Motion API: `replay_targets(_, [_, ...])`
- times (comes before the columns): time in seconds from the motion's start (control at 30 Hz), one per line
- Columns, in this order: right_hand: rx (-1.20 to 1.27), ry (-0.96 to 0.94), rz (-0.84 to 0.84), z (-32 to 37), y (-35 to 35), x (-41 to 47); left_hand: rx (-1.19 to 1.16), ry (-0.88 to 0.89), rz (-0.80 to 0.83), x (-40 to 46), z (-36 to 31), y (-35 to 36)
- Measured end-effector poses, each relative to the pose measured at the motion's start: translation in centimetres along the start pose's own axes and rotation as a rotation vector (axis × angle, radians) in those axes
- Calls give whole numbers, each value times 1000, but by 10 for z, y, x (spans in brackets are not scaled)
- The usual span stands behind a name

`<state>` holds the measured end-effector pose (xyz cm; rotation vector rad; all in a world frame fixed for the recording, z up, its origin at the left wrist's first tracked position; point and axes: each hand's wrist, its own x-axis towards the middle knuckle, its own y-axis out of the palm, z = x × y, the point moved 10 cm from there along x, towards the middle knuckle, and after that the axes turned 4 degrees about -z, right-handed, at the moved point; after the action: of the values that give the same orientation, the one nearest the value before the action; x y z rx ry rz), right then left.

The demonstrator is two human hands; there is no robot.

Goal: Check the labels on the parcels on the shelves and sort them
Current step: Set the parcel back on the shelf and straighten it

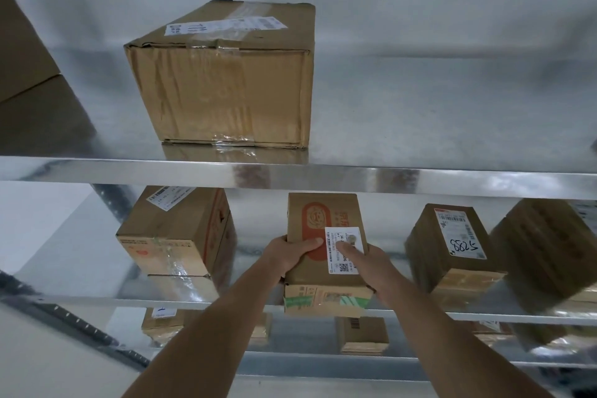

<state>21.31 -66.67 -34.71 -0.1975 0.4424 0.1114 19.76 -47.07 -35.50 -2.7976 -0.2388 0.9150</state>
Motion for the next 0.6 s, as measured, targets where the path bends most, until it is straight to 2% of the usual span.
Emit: replay_targets(0.6, [-10, 5, 1, -2, 1, 2, 27, -27, 26, 2, -1, 2])
